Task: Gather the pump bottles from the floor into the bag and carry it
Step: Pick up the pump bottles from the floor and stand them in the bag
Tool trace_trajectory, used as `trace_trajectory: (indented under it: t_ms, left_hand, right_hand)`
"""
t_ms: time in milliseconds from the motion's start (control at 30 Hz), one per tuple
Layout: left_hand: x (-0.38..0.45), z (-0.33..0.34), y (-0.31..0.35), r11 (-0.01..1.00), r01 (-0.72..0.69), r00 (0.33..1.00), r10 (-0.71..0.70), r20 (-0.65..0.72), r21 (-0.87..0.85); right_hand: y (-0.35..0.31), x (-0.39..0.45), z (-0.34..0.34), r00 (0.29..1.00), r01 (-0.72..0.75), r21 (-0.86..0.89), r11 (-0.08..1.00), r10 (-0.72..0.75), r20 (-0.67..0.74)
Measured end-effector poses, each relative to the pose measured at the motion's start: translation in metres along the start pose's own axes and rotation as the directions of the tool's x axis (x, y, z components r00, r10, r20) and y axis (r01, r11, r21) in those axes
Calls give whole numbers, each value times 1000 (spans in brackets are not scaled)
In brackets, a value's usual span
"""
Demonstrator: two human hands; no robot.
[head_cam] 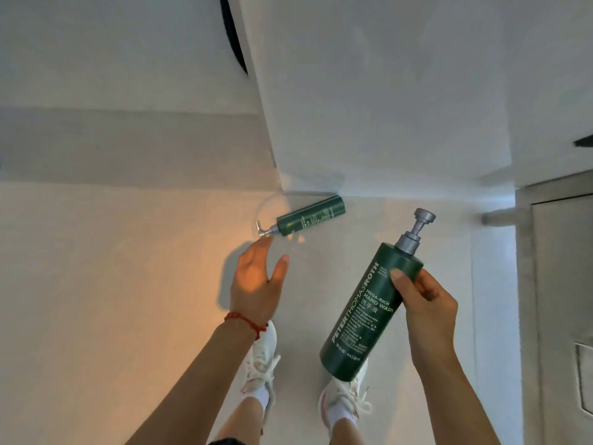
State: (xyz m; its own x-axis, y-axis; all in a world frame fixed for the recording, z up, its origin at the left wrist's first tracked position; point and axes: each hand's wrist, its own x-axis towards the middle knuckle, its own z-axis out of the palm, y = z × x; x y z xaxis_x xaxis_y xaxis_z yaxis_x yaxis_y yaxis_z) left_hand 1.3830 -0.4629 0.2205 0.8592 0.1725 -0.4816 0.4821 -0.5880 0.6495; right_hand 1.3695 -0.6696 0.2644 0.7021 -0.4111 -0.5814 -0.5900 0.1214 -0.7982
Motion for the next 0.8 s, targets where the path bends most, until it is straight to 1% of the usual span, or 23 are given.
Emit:
trace_trajectory:
  t_ms: [67, 100, 167, 200, 233, 300, 367, 433, 500, 533, 600, 667, 700, 733, 800]
  left_hand:
    - [27, 35, -28, 999, 20, 1000, -20, -1, -40]
    - [40, 53, -41, 995, 57, 998, -58, -11, -81]
    - [62, 84, -62, 962, 175, 980, -189, -54, -208]
    - [74, 98, -70, 920, 248, 957, -281, -69, -303]
    - [89, 111, -77, 857, 332, 923, -382, -54, -393]
    - [121, 135, -89, 715, 474, 843, -538, 29, -513]
    - [156, 156, -104, 578, 585, 760, -635, 136, -569]
    - [180, 170, -114, 465, 638, 703, -678, 217, -614]
    - [194, 181, -120, 302, 648, 674, -654, 343, -699]
    - [202, 186, -122, 242, 655, 663, -638, 391, -716]
    - [215, 191, -121, 118, 636, 628, -653, 423, -763]
    - [228, 194, -119, -29, 541, 591, -699, 404, -841]
    - [232, 197, -120, -73, 481, 584, -716, 382, -873]
    - [235, 200, -122, -86, 437, 586, -728, 356, -896]
    - [227, 204, -126, -73, 390, 596, -740, 313, -918]
  right_hand:
    - [30, 27, -1, 1000, 23, -29, 999, -23, 7]
    - [44, 39, -2, 1000, 30, -44, 999, -29, 10]
    - [71, 61, -6, 999, 41, -77, 996, -40, 13]
    - [84, 71, -9, 999, 43, -97, 994, -42, 11]
    - [96, 82, -11, 999, 38, -116, 992, -38, 4]
    - [120, 101, -16, 1000, 24, -136, 990, -26, -12]
    - [139, 119, -19, 1000, 14, -147, 989, -17, -23]
    - [152, 134, -22, 1000, 7, -153, 988, -11, -26]
    - [160, 148, -22, 999, 8, -137, 990, -12, -30]
    - [163, 155, -22, 999, 9, -131, 991, -14, -31]
    - [168, 165, -19, 999, 19, -132, 991, -23, -25]
    - [171, 174, -15, 999, 28, -138, 990, -30, -16]
    - [172, 177, -13, 999, 31, -143, 989, -33, -10]
    - [173, 179, -11, 999, 34, -144, 989, -35, -6]
    - [171, 182, -7, 999, 33, -125, 992, -34, -6]
